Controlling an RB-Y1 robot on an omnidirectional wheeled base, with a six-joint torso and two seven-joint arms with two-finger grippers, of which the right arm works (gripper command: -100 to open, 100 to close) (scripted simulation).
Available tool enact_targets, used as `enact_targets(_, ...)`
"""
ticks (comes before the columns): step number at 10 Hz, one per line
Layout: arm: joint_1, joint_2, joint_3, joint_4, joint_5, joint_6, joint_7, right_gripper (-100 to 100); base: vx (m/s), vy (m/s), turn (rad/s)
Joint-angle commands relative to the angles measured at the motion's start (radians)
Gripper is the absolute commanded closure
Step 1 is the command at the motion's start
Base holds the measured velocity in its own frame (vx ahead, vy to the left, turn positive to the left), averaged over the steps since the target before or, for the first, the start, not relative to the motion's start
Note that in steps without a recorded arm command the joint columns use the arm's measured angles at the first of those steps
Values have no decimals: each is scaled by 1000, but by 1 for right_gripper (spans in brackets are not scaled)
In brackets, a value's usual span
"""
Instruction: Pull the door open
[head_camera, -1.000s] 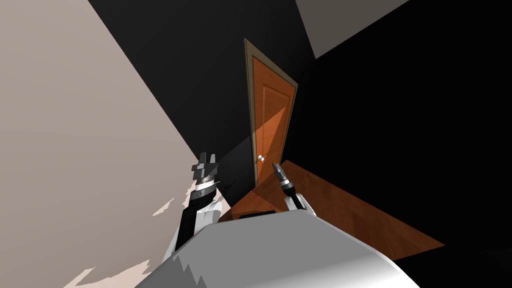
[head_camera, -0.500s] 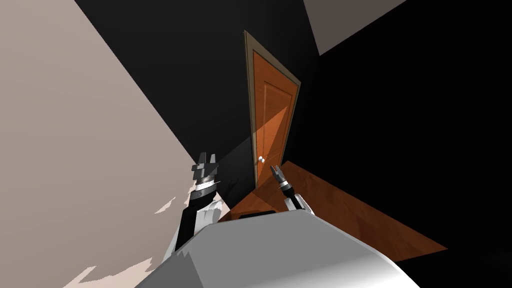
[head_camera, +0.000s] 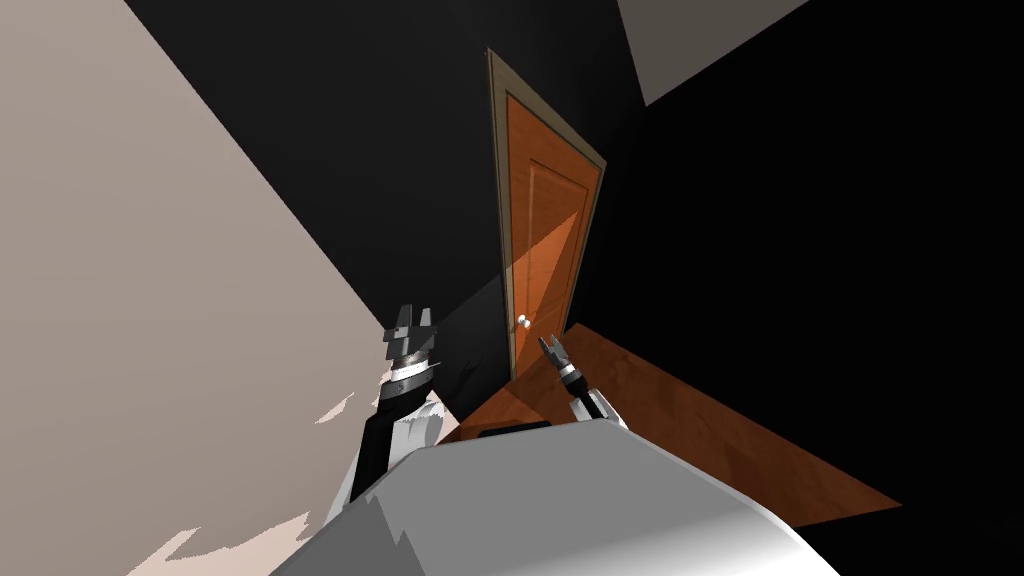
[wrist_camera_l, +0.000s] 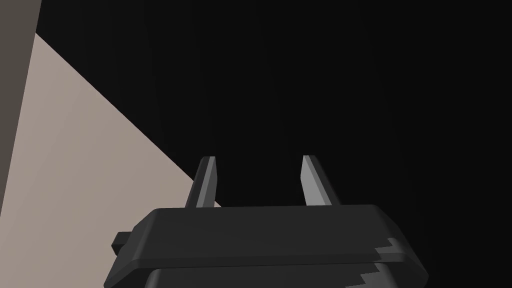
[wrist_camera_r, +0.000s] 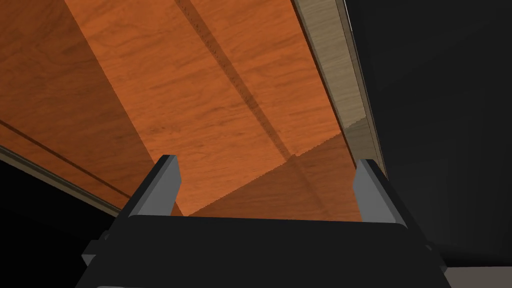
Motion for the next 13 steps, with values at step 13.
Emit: enact_targets(13, -129, -35, -7, 384, 129, -113, 279, -100, 68, -22, 25)
